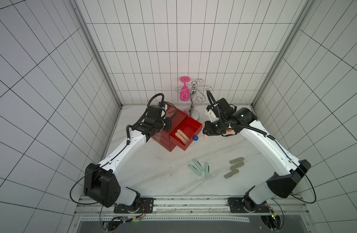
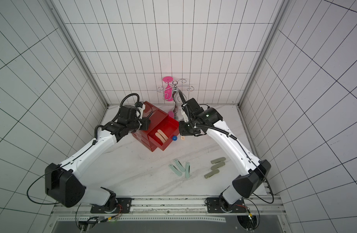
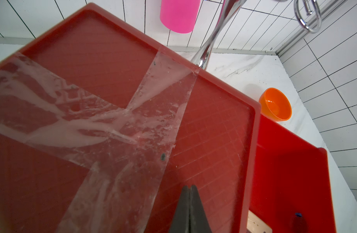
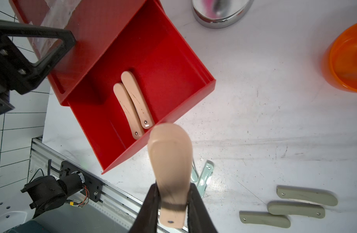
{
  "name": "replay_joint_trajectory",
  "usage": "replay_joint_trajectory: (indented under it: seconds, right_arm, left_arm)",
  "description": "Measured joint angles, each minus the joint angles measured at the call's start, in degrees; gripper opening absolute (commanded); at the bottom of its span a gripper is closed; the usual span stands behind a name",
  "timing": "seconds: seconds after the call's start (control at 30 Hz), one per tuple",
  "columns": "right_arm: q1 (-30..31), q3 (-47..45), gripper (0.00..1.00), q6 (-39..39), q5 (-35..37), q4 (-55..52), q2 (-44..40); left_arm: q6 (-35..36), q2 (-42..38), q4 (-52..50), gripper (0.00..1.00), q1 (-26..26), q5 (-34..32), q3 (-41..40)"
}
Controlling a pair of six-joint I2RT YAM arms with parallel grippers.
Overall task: Place the fruit knives into the drawer by color
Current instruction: Place the fruit knife in the drawer.
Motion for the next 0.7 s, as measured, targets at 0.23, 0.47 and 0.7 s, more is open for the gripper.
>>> replay_joint_trajectory:
  seconds: [0.23, 0.47, 0.7]
  right_arm:
    - [1.03, 9.01, 0.22, 0.26, -0.94, -0.35, 7.15]
    - [1.57, 13.99, 0.22, 0.63, -1.55, -0.31, 12.41]
    - [1.9, 16.28, 0.22, 0.63, -1.73, -0.48, 17.05]
  left_arm:
    - [0.0, 0.0, 0.0, 0.0, 0.0, 0.0, 0.0]
    - [0.0, 0.0, -0.04, 0.0, 0.0, 0.02, 0.02]
    - [0.0, 0.02, -0.07, 0.0, 0.0, 0.04, 0.04]
